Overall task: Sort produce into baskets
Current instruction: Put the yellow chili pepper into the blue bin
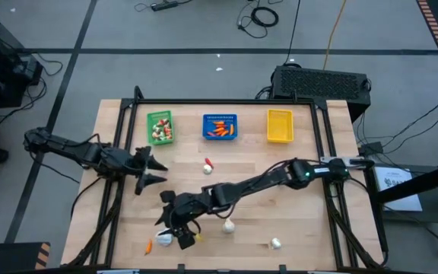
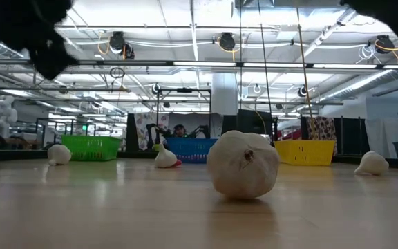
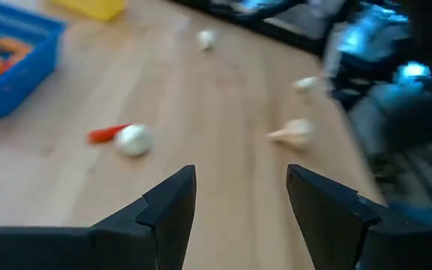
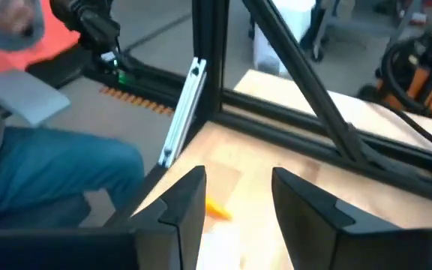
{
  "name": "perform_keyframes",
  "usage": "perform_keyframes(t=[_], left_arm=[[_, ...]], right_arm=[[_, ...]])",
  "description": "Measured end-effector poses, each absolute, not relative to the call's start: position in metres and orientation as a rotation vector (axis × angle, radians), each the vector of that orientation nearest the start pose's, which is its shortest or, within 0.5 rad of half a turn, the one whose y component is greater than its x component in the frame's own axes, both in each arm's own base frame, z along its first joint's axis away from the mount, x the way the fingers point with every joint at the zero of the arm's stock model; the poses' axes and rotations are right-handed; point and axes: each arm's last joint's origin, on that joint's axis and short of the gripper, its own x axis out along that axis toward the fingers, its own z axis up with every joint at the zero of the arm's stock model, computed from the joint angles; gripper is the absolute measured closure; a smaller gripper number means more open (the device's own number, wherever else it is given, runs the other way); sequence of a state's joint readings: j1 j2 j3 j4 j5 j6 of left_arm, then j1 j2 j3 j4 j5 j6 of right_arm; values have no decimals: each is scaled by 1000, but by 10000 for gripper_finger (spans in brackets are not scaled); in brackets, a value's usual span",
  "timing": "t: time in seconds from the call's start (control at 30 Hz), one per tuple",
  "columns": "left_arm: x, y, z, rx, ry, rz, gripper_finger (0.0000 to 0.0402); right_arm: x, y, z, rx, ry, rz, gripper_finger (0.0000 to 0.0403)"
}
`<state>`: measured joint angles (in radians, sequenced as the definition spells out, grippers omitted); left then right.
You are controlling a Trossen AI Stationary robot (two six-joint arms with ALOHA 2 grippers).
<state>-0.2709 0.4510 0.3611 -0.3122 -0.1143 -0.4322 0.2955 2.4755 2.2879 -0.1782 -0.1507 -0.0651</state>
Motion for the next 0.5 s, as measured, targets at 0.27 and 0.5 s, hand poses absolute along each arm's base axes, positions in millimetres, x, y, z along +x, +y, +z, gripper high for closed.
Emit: perform_keyframes(t=[0.27, 0.5], left_arm=[[132, -70, 266, -329, 587, -238, 208], [143, -141, 236, -420, 1036, -355, 217]], right_arm=[[501, 167, 294, -142, 576, 351, 257], [483, 182, 285, -179, 725, 209, 257]])
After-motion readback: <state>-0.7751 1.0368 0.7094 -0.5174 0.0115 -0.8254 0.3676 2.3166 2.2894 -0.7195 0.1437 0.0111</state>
